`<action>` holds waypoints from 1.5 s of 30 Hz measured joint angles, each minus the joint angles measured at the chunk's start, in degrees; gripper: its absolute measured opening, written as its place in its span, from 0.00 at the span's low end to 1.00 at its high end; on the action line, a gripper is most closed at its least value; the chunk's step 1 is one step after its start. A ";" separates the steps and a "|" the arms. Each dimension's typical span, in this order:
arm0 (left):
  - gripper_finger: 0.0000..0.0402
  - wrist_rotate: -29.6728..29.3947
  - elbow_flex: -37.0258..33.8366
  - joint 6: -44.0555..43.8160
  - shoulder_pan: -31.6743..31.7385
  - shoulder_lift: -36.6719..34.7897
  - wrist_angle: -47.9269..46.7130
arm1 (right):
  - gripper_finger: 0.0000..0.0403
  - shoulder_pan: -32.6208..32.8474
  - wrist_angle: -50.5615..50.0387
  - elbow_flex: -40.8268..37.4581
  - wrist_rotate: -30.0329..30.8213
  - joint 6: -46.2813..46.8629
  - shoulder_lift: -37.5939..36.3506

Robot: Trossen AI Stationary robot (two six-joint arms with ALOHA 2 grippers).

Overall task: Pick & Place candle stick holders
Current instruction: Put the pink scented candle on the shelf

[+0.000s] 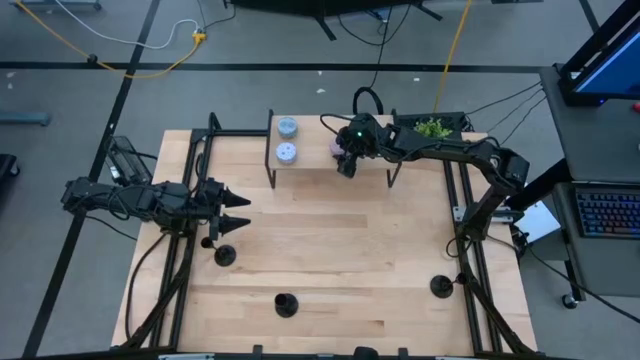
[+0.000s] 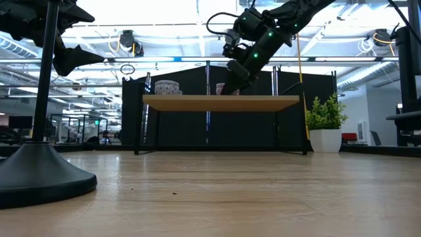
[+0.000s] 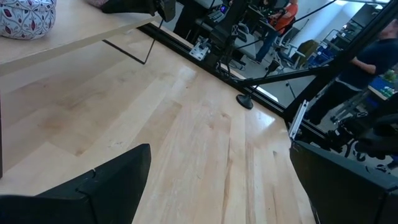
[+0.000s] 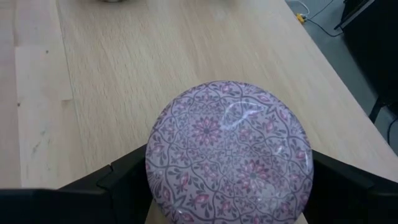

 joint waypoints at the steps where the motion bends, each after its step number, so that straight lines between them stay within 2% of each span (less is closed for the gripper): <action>1: 0.98 0.00 0.00 -0.04 0.00 0.00 0.00 | 0.79 0.00 -0.15 0.00 0.00 -0.02 0.00; 13: 0.98 0.00 0.00 -0.15 0.00 0.00 -0.02 | 0.79 0.00 -0.19 0.00 0.26 -3.62 0.00; 17: 0.98 0.00 0.00 -0.15 0.00 0.00 -0.02 | 0.79 0.11 -0.09 -0.04 5.58 -4.15 0.04; 33: 0.98 0.00 0.00 -0.15 0.00 0.02 -0.04 | 0.80 0.00 0.80 -0.07 6.27 -2.94 -0.26; 45: 0.98 0.00 0.00 -0.38 0.00 0.01 -0.04 | 0.80 -0.02 0.75 -0.11 6.32 3.82 -0.26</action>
